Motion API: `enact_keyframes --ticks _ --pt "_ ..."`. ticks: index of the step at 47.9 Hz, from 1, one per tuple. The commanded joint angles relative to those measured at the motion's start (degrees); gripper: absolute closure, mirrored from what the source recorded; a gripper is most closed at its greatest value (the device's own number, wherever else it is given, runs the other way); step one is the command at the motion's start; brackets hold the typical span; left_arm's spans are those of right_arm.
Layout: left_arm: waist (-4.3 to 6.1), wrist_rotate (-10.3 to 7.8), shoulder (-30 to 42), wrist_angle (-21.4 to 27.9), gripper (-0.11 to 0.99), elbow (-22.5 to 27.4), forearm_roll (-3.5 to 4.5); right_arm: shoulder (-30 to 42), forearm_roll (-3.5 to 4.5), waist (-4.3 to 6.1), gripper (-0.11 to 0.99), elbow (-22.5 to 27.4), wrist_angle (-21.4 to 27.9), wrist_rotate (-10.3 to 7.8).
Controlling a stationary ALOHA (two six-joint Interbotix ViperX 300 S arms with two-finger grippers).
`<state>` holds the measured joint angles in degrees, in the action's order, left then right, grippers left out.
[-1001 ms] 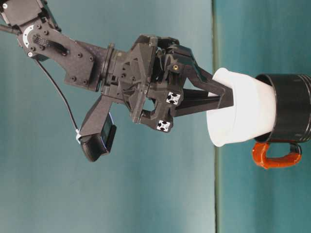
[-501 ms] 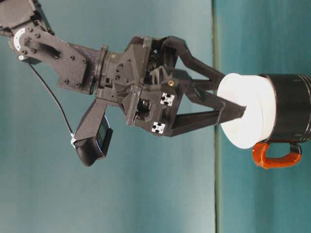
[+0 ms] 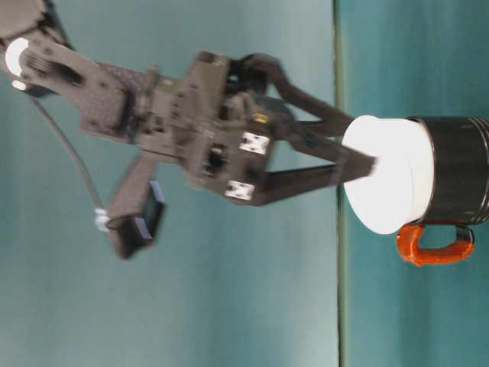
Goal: Put the paper cup into the moved red handle cup holder.
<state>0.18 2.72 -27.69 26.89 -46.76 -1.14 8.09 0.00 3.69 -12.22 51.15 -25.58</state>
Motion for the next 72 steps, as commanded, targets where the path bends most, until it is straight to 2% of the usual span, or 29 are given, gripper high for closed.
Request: enact_keyframes --ticks 1,8,11,19,25,72 --pt "0.26 -0.09 -0.8 -0.4 -0.03 0.5 0.00 -7.1 0.70 -0.35 0.07 0.5 0.0 1.14" --pt "0.26 -0.09 -0.9 -0.4 -0.03 0.5 -0.09 -11.9 1.05 -1.05 0.07 -1.1 -0.4 1.49" --pt "0.26 -0.09 -0.9 -0.4 -0.03 0.5 -0.09 -13.3 1.05 -1.41 0.07 -2.0 -0.9 2.20" --pt "0.26 -0.35 -2.0 -0.6 -0.03 0.4 -0.09 -16.2 1.05 -3.08 0.07 -5.7 -5.1 5.89" --pt "0.26 -0.26 -3.2 -0.6 -0.03 0.0 -0.09 -17.4 1.05 -3.87 0.07 -7.7 -7.4 7.56" --pt "0.26 0.09 -3.8 -0.4 -0.03 -0.2 -0.09 -17.8 1.05 -3.96 0.07 -8.4 -8.6 7.65"
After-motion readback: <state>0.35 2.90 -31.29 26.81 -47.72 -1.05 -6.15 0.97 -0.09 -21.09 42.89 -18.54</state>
